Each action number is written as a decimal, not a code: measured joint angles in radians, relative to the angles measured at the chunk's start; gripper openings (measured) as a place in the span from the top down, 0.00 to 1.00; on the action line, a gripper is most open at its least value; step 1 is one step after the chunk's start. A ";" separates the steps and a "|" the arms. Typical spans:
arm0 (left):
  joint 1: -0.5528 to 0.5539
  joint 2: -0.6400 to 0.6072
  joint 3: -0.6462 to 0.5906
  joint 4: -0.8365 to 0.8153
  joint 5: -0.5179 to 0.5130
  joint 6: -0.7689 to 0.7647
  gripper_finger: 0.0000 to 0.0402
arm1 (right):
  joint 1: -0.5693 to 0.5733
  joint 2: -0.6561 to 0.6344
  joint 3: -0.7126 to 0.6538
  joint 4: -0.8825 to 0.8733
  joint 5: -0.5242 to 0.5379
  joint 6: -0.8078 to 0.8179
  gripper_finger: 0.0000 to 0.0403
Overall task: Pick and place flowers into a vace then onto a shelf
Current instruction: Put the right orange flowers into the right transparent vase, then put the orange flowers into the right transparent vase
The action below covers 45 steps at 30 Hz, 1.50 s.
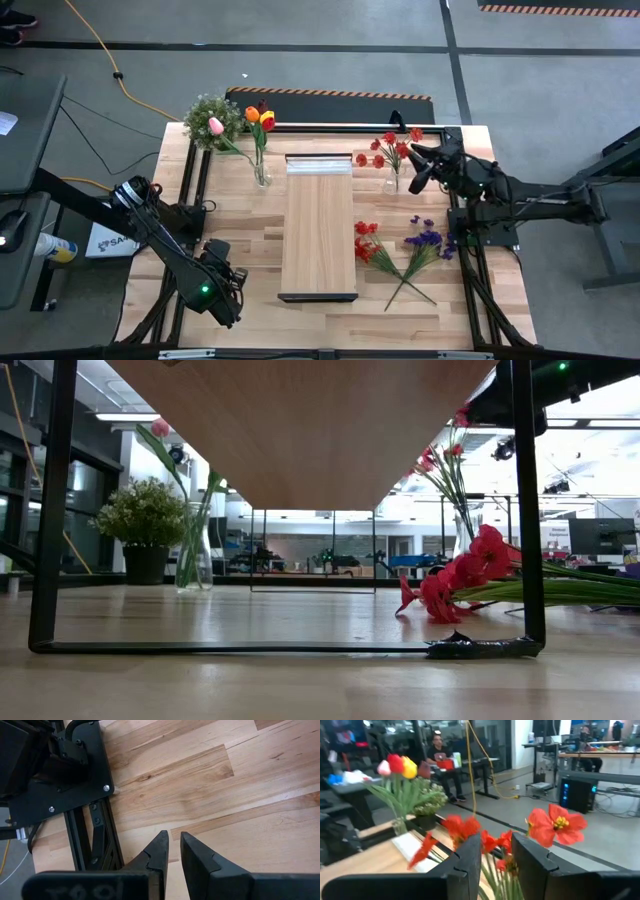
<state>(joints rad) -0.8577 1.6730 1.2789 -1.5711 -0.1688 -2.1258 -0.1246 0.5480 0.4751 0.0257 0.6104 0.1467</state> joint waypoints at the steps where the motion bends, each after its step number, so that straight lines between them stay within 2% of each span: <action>1: 0.000 0.000 0.000 0.000 0.000 0.000 0.79 | 0.000 -0.008 0.000 0.004 -0.011 0.000 0.75; 12: 0.000 0.000 0.000 0.000 0.000 0.000 0.79 | 0.000 -0.079 0.000 0.195 -0.130 -0.112 0.75; 20: 0.000 0.000 0.000 0.000 0.000 0.000 0.79 | 0.000 -0.118 0.000 0.286 -0.276 -0.128 0.75; 37: 0.000 0.000 0.000 0.000 -0.006 0.000 0.79 | 0.001 -0.197 0.001 0.295 -0.647 0.119 0.75; 43: 0.000 0.000 0.000 0.001 -0.008 0.000 0.79 | 0.001 -0.202 0.086 0.285 -0.728 0.097 0.75; 45: 0.000 0.000 0.000 0.001 -0.008 0.000 0.79 | 0.001 -0.202 0.146 0.217 -0.739 0.058 0.75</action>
<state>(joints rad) -0.8577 1.6730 1.2793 -1.5703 -0.1772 -2.1258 -0.1234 0.3458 0.6209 0.2426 -0.1282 0.2044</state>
